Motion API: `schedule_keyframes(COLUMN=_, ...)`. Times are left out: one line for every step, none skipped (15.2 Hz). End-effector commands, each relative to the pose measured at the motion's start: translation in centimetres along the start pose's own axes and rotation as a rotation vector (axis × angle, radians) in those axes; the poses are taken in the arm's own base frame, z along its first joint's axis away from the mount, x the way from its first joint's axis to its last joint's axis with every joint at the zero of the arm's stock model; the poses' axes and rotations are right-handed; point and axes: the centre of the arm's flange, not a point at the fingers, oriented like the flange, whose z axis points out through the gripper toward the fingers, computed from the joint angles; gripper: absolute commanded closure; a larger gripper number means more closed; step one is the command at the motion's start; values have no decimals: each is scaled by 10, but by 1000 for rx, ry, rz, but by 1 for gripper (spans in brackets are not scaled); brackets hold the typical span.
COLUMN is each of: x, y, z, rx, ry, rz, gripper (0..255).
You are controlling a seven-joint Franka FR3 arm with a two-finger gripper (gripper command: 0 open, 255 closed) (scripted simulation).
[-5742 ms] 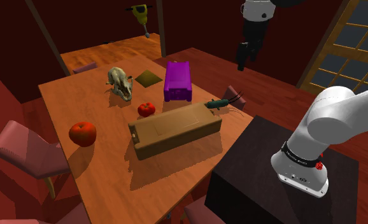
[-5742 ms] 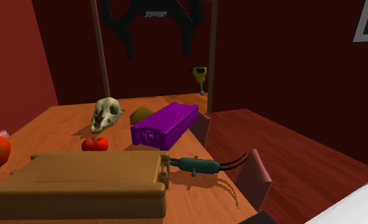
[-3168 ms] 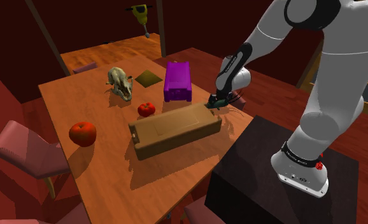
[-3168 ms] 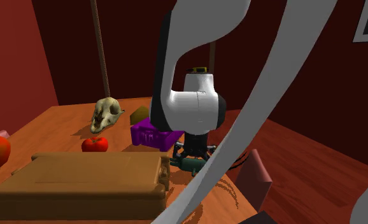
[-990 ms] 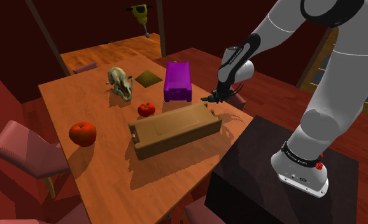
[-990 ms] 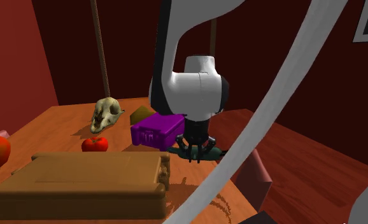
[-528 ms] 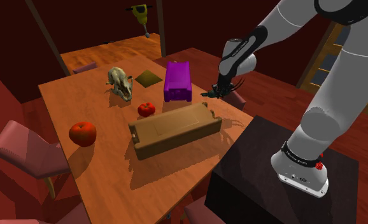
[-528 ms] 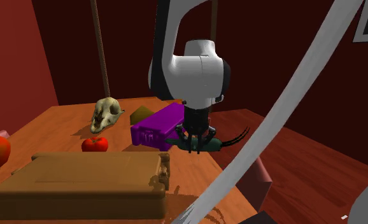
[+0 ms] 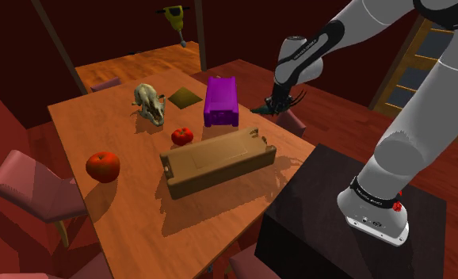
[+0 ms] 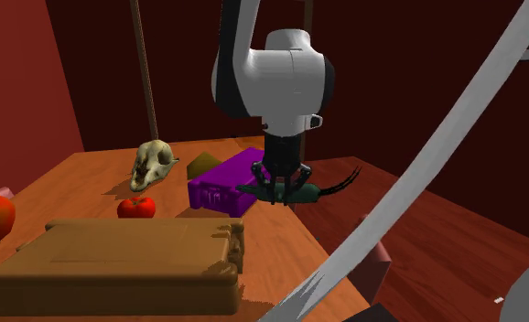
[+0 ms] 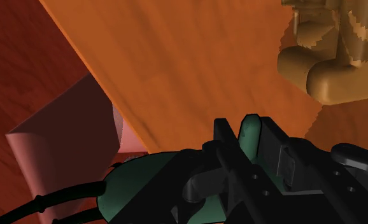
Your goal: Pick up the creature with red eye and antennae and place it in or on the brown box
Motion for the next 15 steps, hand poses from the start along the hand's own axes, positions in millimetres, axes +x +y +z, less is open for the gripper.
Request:
schedule_keyframes(x=0, y=1, z=-11, rx=0, ry=0, rz=0, gripper=255)
schedule_keyframes(x=1, y=1, z=-16, rx=0, ry=0, rz=0, gripper=255)
schedule_keyframes(x=1, y=0, z=-21, rx=0, ry=0, rz=0, gripper=255)
schedule_keyframes(x=2, y=0, z=-27, rx=0, ry=0, rz=0, gripper=255)
schedule_keyframes(x=2, y=0, z=-30, rx=0, ry=0, rz=0, gripper=255)
schedule_keyframes(x=-4, y=-12, z=-30, rx=0, ry=0, rz=0, gripper=255)
schedule_keyframes(x=-9, y=-24, z=-29, rx=0, ry=0, rz=0, gripper=255)
schedule_keyframes(x=-14, y=-36, z=-28, rx=0, ry=0, rz=0, gripper=255)
schedule_keyframes(x=-20, y=-48, z=-28, rx=0, ry=0, rz=0, gripper=255)
schedule_keyframes(x=-25, y=-60, z=-27, rx=0, ry=0, rz=0, gripper=255)
schedule_keyframes(x=-31, y=-72, z=-26, rx=0, ry=0, rz=0, gripper=255)
schedule_keyframes(x=-36, y=-84, z=-25, rx=0, ry=0, rz=0, gripper=255)
schedule_keyframes(x=-41, y=-96, z=-25, rx=0, ry=0, rz=0, gripper=255)
schedule_keyframes(x=-47, y=-108, z=-24, rx=0, ry=0, rz=0, gripper=255)
schedule_keyframes(x=-52, y=-120, z=-23, rx=0, ry=0, rz=0, gripper=255)
